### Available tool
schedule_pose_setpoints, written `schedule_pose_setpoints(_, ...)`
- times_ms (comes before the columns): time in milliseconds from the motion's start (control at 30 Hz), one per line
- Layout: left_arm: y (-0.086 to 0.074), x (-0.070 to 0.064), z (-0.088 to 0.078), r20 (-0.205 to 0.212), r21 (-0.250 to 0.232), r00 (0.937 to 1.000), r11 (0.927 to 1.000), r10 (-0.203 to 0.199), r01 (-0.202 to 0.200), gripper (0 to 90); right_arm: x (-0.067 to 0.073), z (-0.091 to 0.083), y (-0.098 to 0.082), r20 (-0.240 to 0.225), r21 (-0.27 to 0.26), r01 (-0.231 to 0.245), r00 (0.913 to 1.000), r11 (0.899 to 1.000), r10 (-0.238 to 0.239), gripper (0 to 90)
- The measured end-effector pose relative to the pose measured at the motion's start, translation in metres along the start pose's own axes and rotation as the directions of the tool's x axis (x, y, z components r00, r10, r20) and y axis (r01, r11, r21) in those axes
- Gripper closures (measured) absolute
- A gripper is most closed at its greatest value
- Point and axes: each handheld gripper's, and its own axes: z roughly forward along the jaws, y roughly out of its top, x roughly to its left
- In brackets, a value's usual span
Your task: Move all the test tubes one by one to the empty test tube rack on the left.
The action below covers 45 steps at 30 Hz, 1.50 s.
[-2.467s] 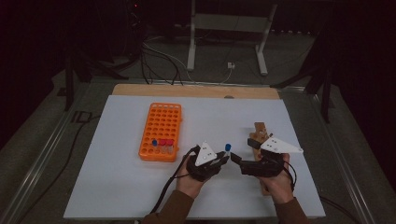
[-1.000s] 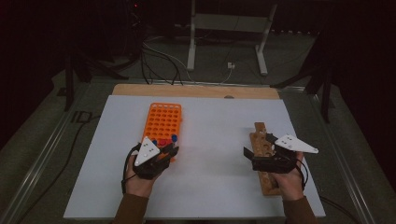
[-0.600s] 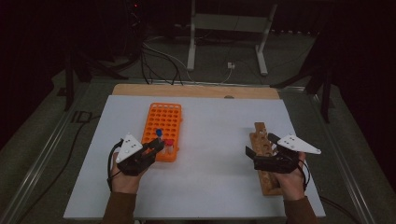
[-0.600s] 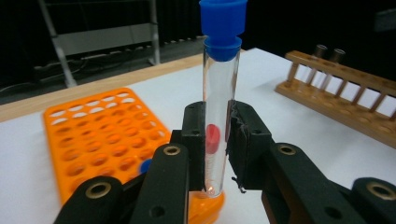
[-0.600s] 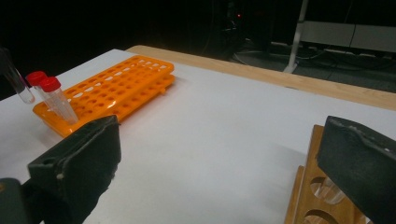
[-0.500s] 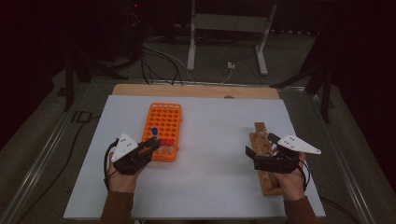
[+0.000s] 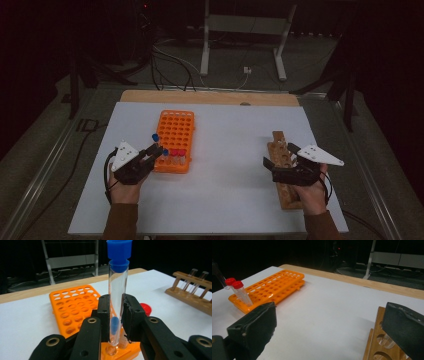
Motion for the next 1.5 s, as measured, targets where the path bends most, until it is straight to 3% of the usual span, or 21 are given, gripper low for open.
schedule_pose_setpoints(400,-0.016,0.008,0.011,-0.051,0.037,0.9987,0.9993,0.003,-0.001,77.7,0.001,0.001,-0.001,-0.001,0.002,0.004,1.0000,1.000,-0.004,0.0)
schedule_pose_setpoints(667,-0.026,0.007,0.020,-0.049,0.092,0.9986,0.9957,0.019,-0.014,77.7,0.000,0.000,-0.001,0.002,0.000,0.002,1.0000,1.000,-0.002,0.0)
schedule_pose_setpoints(900,-0.034,0.006,0.024,-0.059,0.157,0.9977,0.9874,0.034,-0.025,77.7,-0.001,-0.002,-0.001,0.004,-0.006,0.000,1.0000,1.000,0.000,0.0)
schedule_pose_setpoints(1233,-0.038,0.004,0.030,-0.067,0.241,0.9961,0.9696,0.058,-0.040,78.1,-0.001,-0.002,-0.001,0.005,-0.002,-0.001,1.0000,1.000,0.001,0.0)
schedule_pose_setpoints(1367,-0.042,0.004,0.033,-0.066,0.291,0.9952,0.9553,0.072,-0.050,78.1,-0.001,-0.001,-0.002,0.006,0.000,0.000,1.0000,1.000,0.000,0.0)
schedule_pose_setpoints(1500,-0.043,0.005,0.032,-0.065,0.285,0.9962,0.9578,0.058,-0.037,78.1,-0.001,-0.002,-0.001,0.006,-0.001,0.002,1.0000,1.000,-0.002,0.0)
